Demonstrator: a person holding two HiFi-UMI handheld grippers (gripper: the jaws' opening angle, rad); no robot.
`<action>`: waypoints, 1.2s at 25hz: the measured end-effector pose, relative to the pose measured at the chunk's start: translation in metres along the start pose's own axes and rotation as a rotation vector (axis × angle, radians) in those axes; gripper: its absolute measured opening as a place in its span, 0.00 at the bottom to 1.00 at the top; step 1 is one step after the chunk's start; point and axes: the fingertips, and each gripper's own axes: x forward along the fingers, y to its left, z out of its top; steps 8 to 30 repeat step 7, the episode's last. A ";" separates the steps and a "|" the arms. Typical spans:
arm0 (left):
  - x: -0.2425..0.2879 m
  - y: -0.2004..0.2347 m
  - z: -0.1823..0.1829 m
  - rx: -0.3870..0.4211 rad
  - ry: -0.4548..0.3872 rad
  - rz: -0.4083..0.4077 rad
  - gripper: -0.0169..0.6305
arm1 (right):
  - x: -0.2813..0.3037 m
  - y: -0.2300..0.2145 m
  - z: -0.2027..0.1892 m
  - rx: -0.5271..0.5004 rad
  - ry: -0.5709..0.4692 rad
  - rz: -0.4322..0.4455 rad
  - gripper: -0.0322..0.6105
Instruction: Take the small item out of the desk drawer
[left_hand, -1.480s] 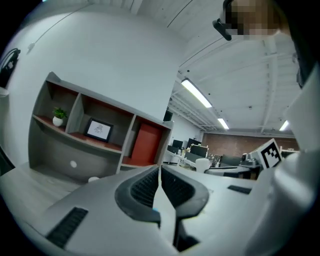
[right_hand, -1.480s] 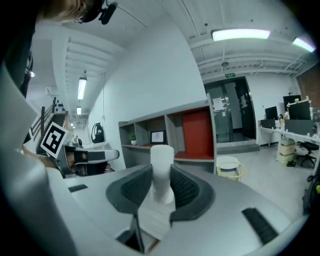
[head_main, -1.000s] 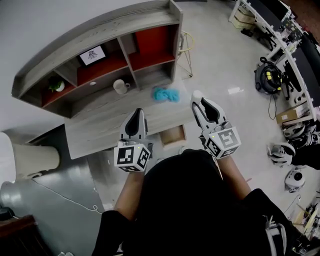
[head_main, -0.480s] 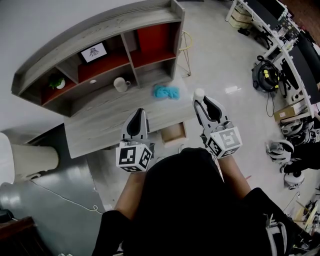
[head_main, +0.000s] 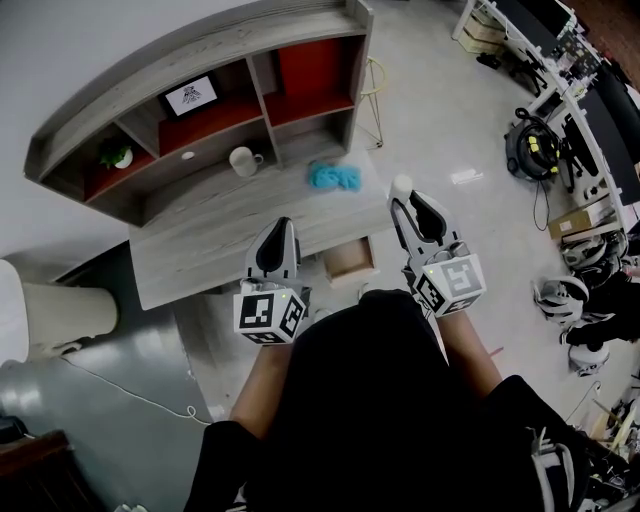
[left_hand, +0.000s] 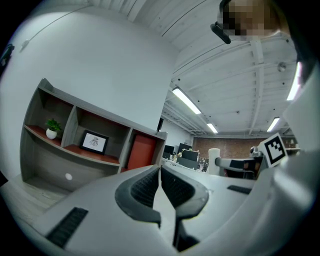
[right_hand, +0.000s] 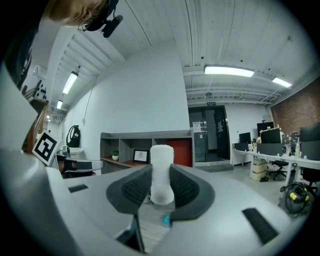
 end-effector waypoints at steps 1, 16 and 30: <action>-0.001 0.000 -0.001 0.001 0.003 -0.004 0.05 | -0.001 0.001 -0.001 0.002 0.001 0.000 0.22; -0.007 0.002 -0.008 -0.003 -0.002 -0.006 0.05 | -0.007 0.006 -0.007 0.000 0.001 -0.006 0.22; -0.007 0.002 -0.008 -0.003 -0.002 -0.006 0.05 | -0.007 0.006 -0.007 0.000 0.001 -0.006 0.22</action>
